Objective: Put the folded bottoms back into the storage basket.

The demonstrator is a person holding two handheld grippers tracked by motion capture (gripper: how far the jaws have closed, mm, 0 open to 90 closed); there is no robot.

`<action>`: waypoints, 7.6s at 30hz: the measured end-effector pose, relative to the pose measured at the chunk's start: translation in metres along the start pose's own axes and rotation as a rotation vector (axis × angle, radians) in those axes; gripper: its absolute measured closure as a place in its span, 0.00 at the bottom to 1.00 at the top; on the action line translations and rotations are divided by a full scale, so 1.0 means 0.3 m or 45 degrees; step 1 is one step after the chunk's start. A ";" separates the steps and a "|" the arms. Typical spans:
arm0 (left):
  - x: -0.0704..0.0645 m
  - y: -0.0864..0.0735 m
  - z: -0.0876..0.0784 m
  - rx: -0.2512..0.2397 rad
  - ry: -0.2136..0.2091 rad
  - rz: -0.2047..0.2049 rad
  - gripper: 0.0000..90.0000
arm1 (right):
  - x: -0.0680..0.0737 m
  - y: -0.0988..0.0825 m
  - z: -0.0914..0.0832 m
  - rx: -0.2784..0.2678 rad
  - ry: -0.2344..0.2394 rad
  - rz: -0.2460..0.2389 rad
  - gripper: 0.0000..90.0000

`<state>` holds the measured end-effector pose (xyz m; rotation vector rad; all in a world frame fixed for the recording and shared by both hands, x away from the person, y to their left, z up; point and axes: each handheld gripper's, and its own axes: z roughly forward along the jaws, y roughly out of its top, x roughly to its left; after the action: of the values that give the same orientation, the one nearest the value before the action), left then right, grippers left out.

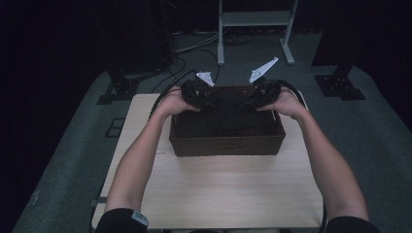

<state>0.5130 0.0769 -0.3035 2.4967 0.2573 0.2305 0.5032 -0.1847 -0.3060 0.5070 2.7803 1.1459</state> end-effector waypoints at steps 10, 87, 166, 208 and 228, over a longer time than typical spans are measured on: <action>-0.006 -0.023 0.038 0.017 -0.011 -0.008 0.82 | -0.002 -0.026 0.032 0.024 0.012 0.008 0.78; -0.001 -0.093 0.217 0.127 -0.001 -0.042 0.81 | -0.056 -0.146 0.176 0.103 0.048 0.152 0.78; -0.044 -0.108 0.119 0.026 0.024 -0.130 0.43 | 0.014 -0.154 0.060 0.057 -0.025 0.168 0.49; -0.160 -0.138 0.022 -0.036 0.012 -0.120 0.27 | 0.125 -0.220 -0.042 -0.039 -0.040 0.174 0.29; -0.230 -0.131 -0.021 -0.032 0.003 -0.062 0.23 | 0.196 -0.234 -0.067 -0.038 -0.038 0.122 0.29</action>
<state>0.4397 0.0955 -0.3289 2.4619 0.3142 0.2150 0.4249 -0.2249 -0.3383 0.6549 2.7364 1.1858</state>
